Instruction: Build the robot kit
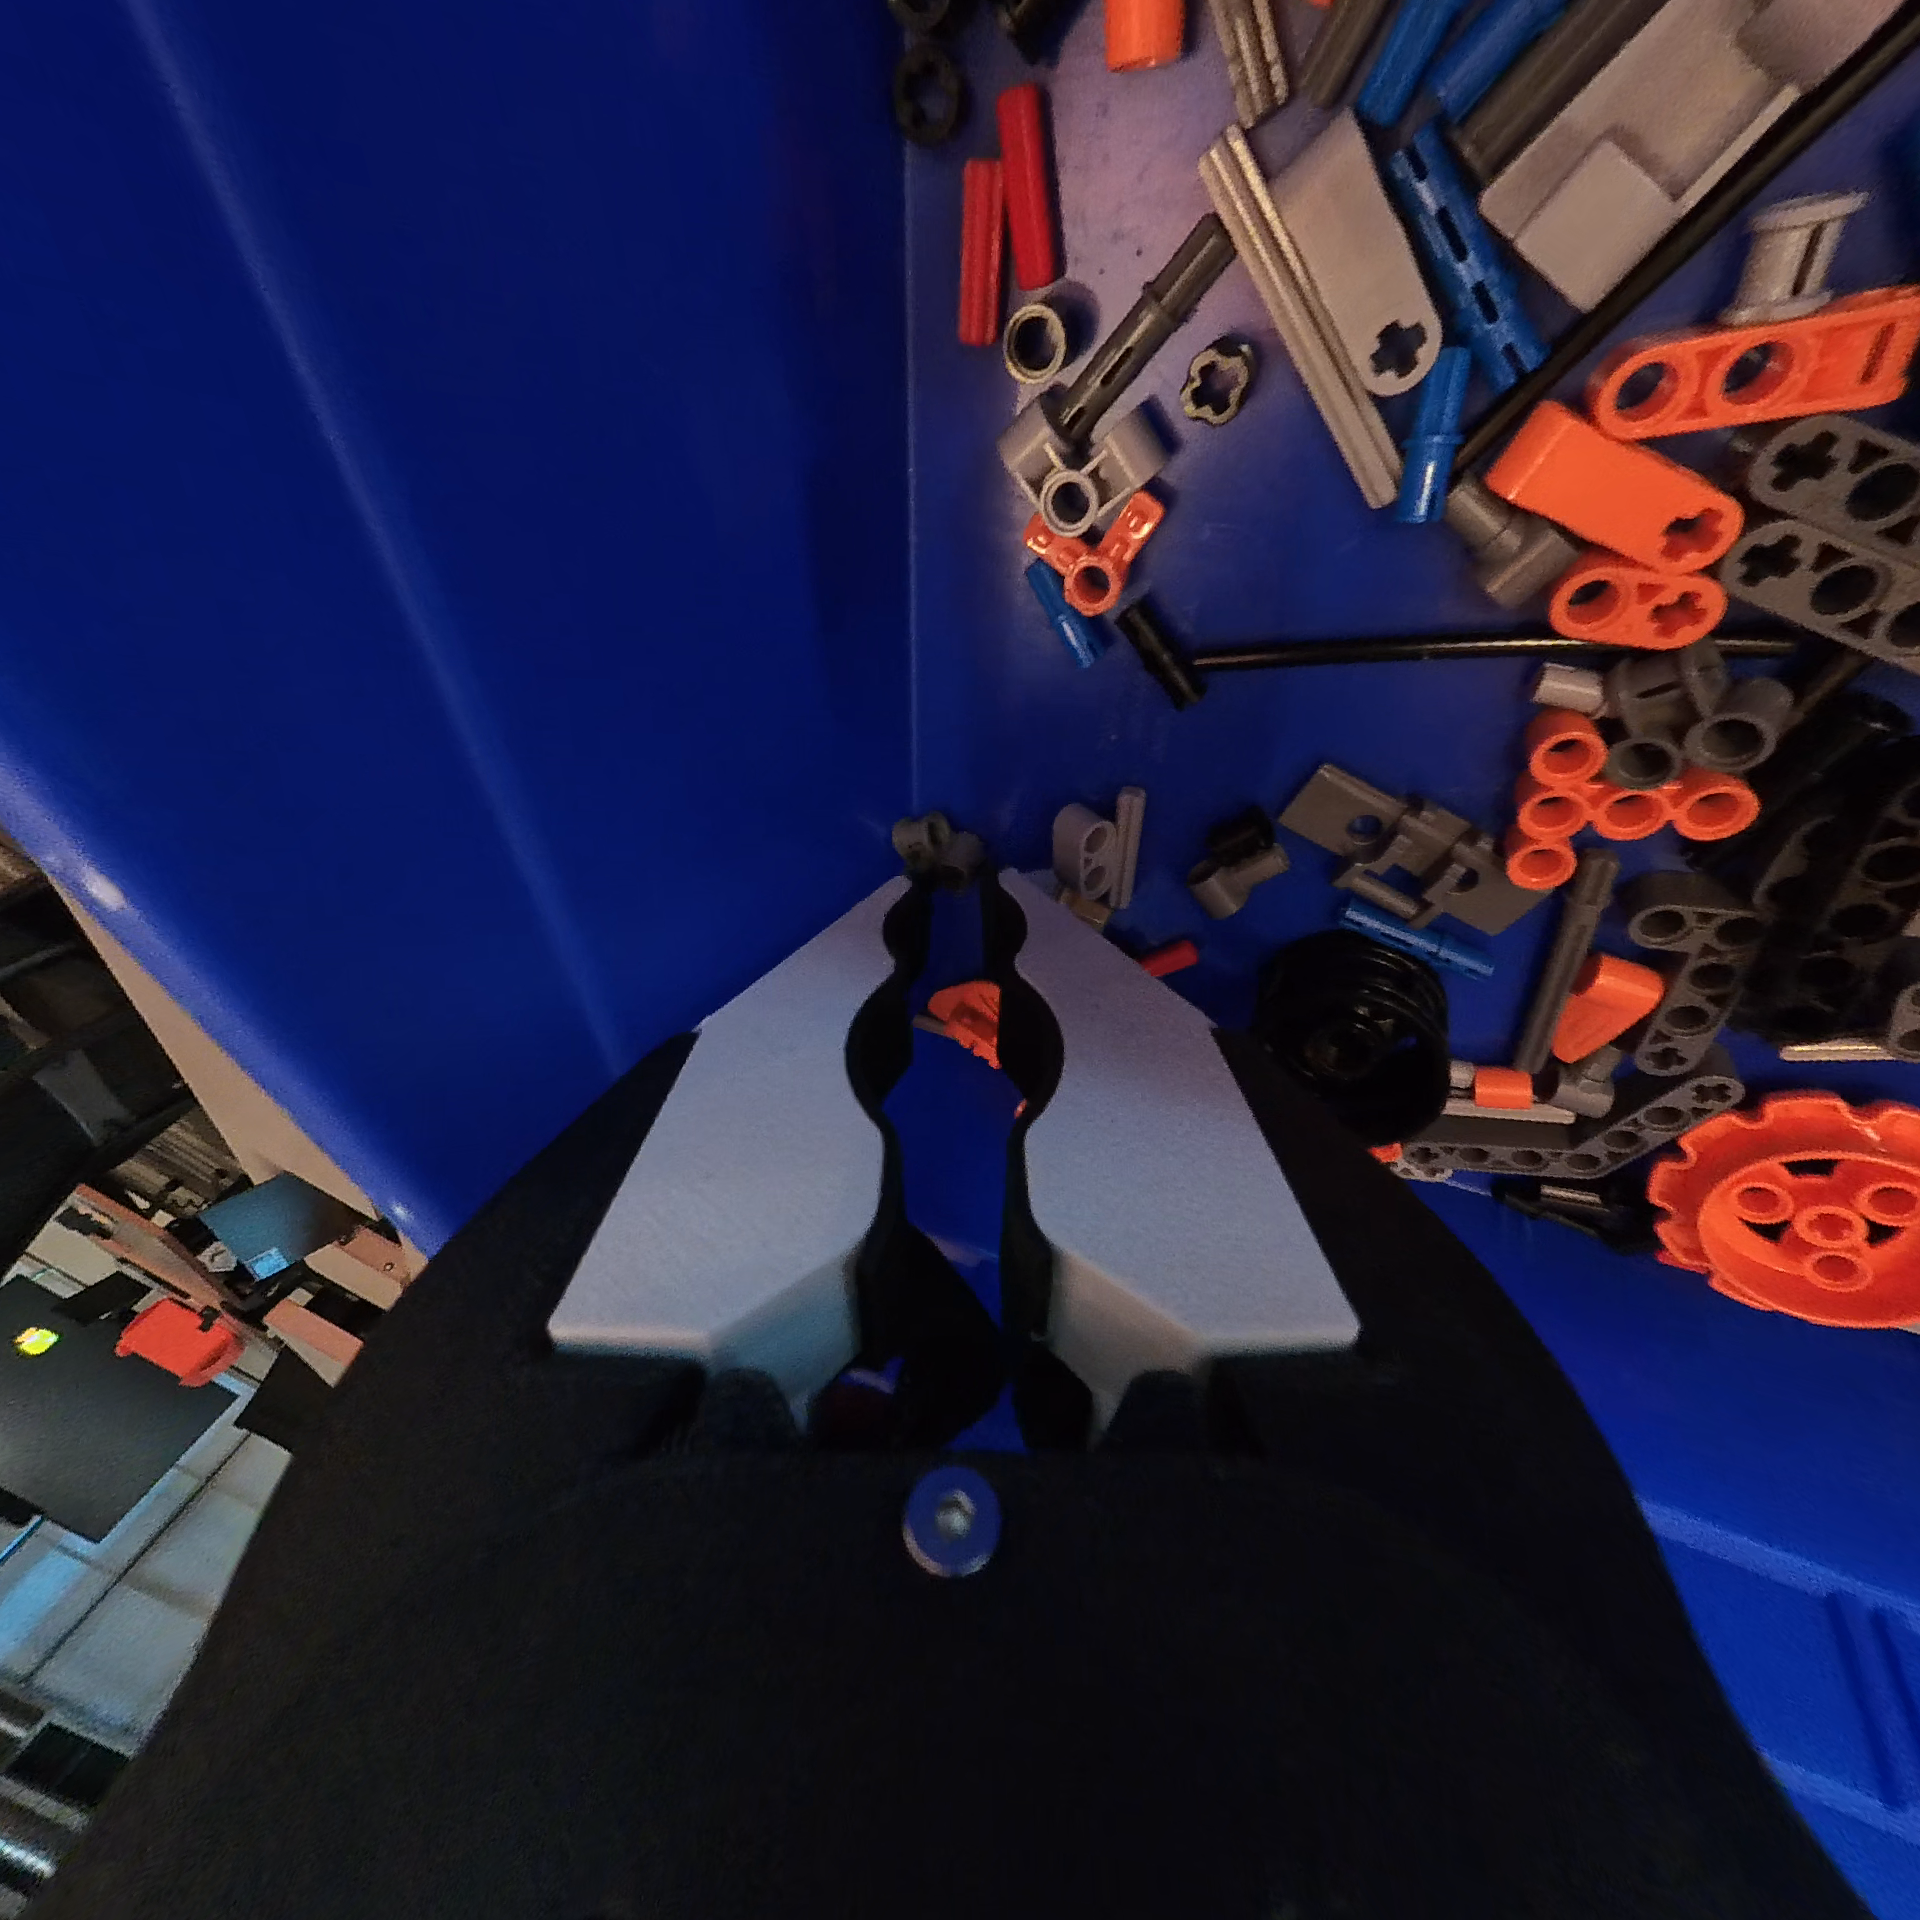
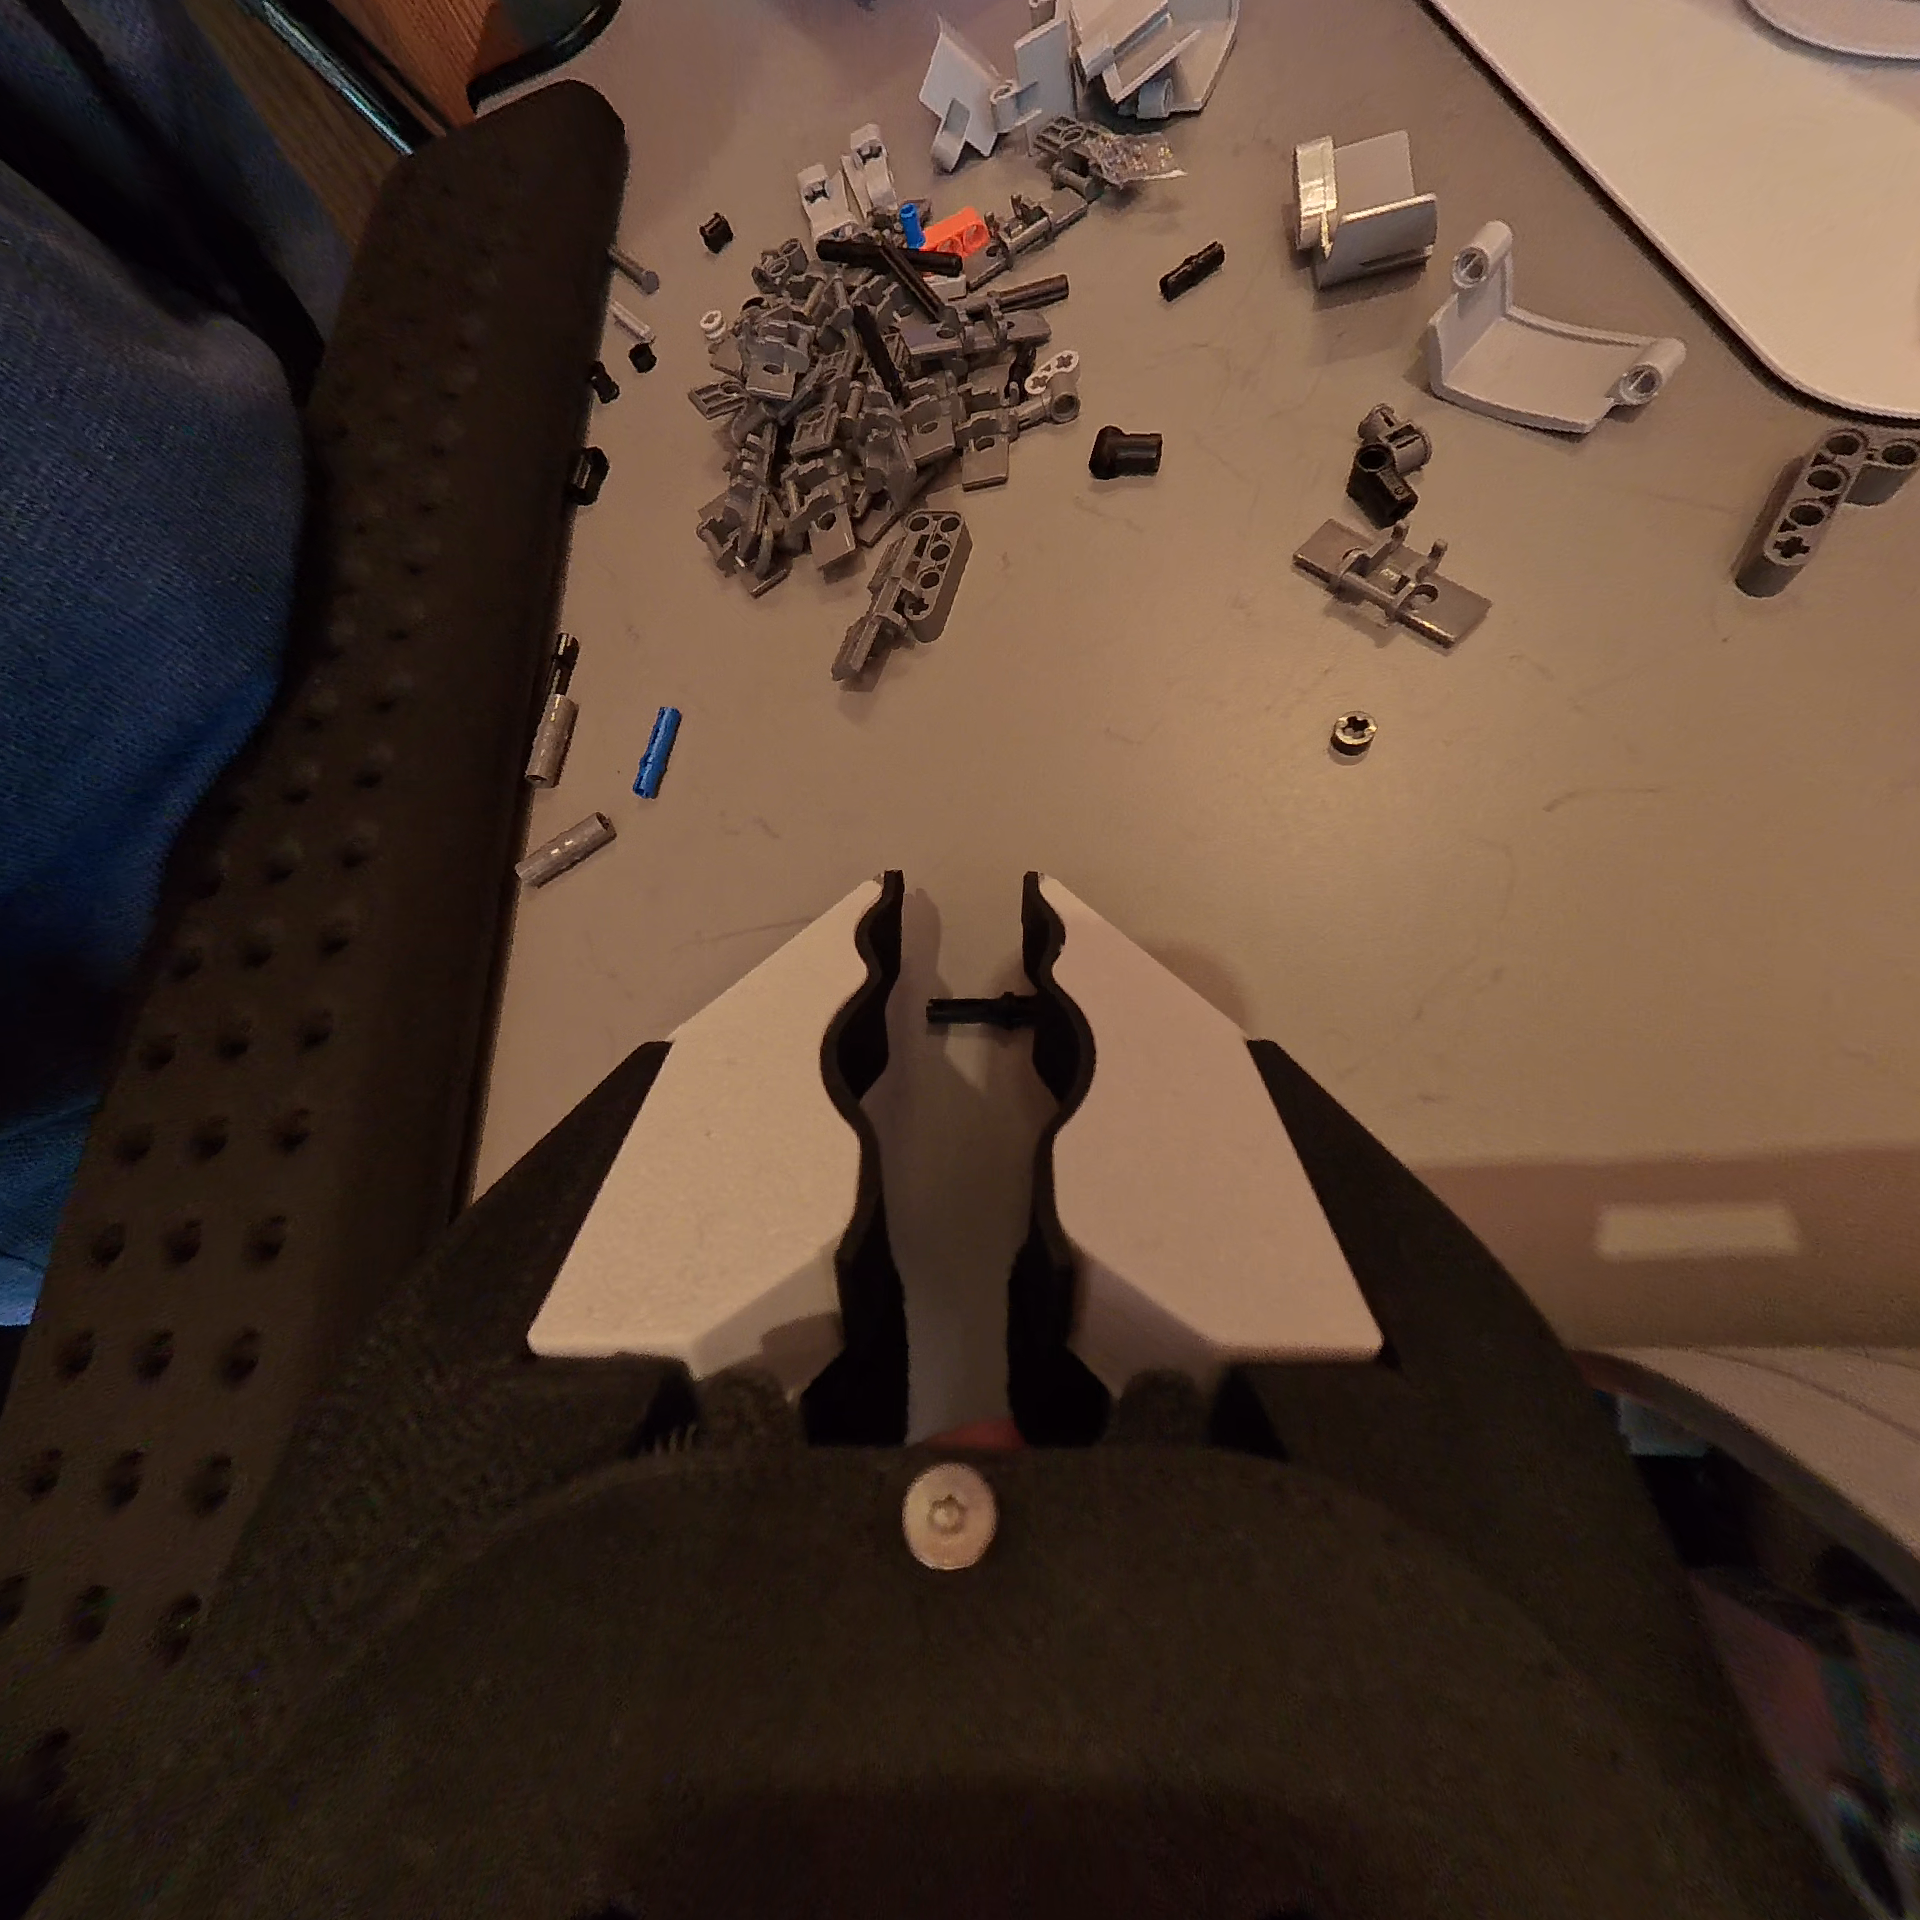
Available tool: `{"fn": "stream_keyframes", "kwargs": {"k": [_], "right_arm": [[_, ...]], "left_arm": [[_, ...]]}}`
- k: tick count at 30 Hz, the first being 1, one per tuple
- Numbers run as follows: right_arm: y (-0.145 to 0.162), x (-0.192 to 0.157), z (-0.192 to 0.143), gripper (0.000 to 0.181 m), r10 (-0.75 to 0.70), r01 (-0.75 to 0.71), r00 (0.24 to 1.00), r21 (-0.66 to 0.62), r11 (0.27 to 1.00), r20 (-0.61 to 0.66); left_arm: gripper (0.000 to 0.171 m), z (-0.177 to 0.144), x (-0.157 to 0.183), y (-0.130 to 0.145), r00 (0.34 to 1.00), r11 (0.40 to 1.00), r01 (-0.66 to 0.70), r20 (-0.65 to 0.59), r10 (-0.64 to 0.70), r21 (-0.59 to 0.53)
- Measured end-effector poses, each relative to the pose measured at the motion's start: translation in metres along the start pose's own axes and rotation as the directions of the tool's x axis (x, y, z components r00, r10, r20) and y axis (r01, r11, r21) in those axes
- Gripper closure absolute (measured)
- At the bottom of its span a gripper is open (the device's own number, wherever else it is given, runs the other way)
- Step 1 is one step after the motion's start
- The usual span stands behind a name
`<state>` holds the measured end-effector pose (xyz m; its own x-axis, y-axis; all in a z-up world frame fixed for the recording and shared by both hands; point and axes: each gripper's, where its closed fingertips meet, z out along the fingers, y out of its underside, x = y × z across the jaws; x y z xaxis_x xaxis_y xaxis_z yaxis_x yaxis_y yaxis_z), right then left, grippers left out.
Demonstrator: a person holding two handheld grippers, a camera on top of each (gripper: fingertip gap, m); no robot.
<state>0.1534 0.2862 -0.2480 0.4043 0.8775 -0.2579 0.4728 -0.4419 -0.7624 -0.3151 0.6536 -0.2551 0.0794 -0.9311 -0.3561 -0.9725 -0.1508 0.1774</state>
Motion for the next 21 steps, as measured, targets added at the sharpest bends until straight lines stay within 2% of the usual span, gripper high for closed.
{"fn": "stream_keyframes", "kwargs": {"k": [11, 14, 17, 21], "right_arm": [[0.001, -0.002, 0.0, 0.161, -0.009, 0.009, 1.0, -0.003, 1.0, 0.012], [0.001, -0.003, 0.0, 0.161, -0.01, 0.01, 1.0, -0.002, 1.0, 0.015], [0.0, -0.002, 0.0, 0.161, -0.008, 0.008, 1.0, 0.0, 1.0, 0.016], [0.0, -0.003, 0.0, 0.16, -0.007, 0.007, 1.0, -0.002, 1.0, 0.019]], "left_arm": [[0.165, -0.008, 0.017, -0.007, 1.0, 0.999, -0.026, -0.004, 0.026, 0.024], [0.165, -0.017, 0.017, -0.008, 1.0, 0.998, 0.008, 0.009, -0.008, 0.057], [0.165, -0.041, 0.018, -0.013, 0.999, 0.992, 0.017, 0.036, -0.022, 0.121], [0.166, -0.096, 0.03, -0.033, 0.996, 0.97, -0.015, 0.088, -0.007, 0.242]]}}
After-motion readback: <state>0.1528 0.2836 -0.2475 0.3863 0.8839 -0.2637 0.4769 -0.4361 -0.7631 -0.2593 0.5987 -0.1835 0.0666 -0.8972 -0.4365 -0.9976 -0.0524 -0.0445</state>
